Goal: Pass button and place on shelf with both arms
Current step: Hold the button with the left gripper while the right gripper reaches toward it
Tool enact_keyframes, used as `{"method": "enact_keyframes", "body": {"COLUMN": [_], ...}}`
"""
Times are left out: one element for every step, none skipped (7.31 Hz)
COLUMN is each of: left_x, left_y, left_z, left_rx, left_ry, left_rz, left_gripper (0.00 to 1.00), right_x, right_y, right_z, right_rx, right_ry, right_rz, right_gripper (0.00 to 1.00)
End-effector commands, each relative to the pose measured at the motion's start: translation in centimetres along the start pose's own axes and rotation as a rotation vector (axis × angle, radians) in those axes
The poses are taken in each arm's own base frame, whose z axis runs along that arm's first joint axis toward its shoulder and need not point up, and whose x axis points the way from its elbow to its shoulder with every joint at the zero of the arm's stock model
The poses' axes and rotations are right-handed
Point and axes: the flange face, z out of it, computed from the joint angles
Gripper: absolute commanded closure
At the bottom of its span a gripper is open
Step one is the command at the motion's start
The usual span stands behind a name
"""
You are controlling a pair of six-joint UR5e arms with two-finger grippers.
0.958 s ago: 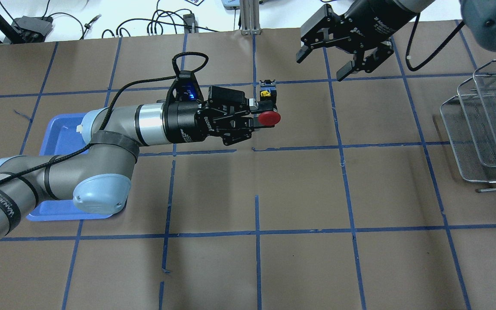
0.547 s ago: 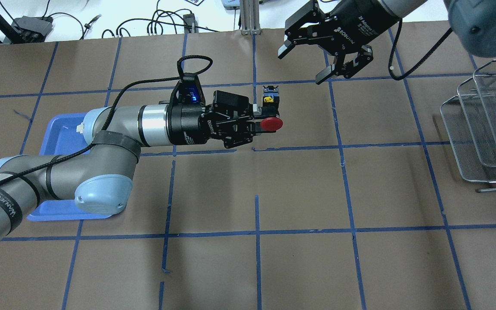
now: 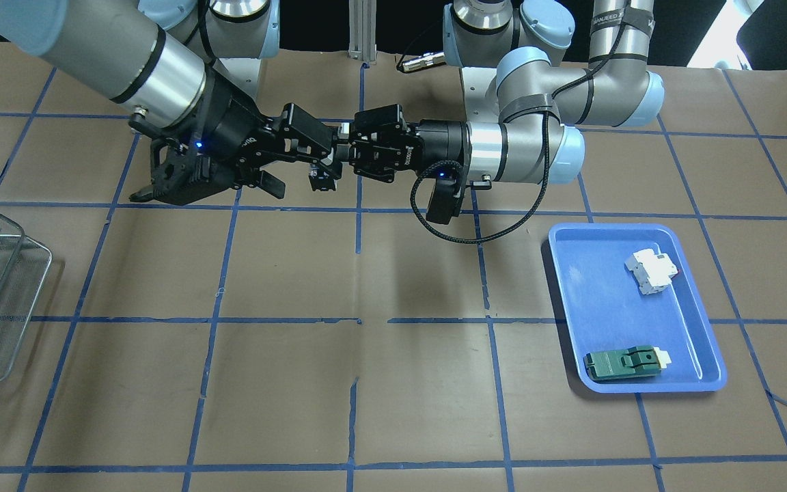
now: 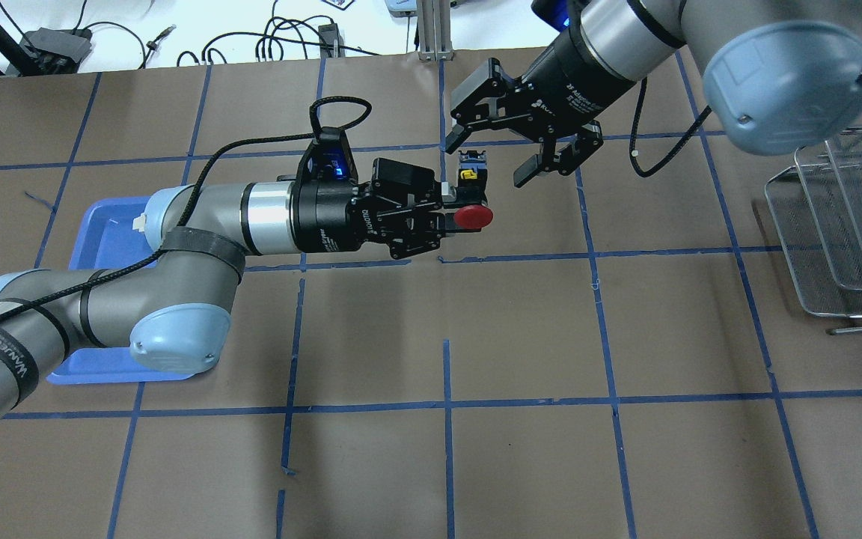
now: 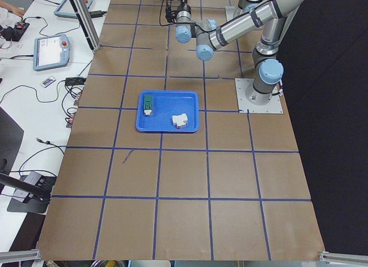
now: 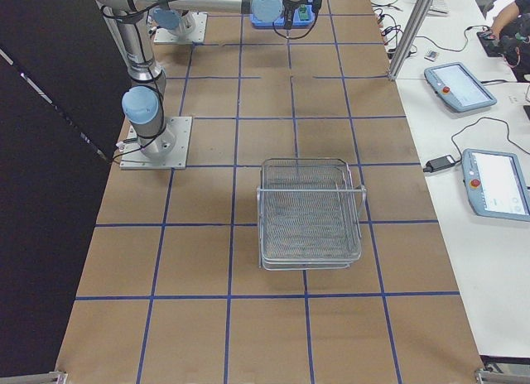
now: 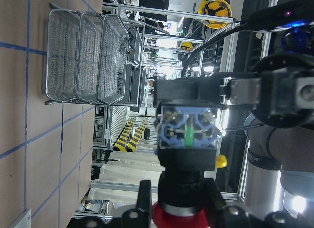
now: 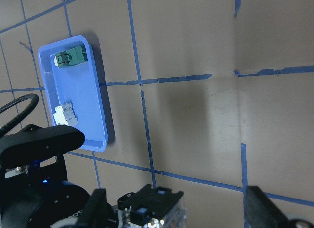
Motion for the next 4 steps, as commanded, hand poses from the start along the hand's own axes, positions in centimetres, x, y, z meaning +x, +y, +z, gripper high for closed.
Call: {"method": "enact_keyframes", "body": {"left_x": [0.09,0.09,0.03,-0.03], "left_y": [0.04,0.04,0.0,-0.06], "left_z": [0.0,0.0,0.0,-0.07], "left_rx": [0.0,0.0,0.0,0.001], "left_ry": [0.0,0.0,0.0,0.0], "left_rz": [0.002,0.002,0.0,0.0], "left_gripper": [1.0,1.0,1.0,1.0], "right_x": [-0.01,-0.23,-0.26,-0.35], "right_y": [0.16,0.1,0.21,0.38], "right_z": [0.04,-0.11,-0.08,-0.13], "right_rx": [0.009,0.009,0.004,0.003], "right_ry": [0.007,-0.004,-0.009,-0.008], "right_rz": [-0.003,-0.003,0.009,0.021], "right_gripper": [0.27,0.44,0.43,0.43]}}
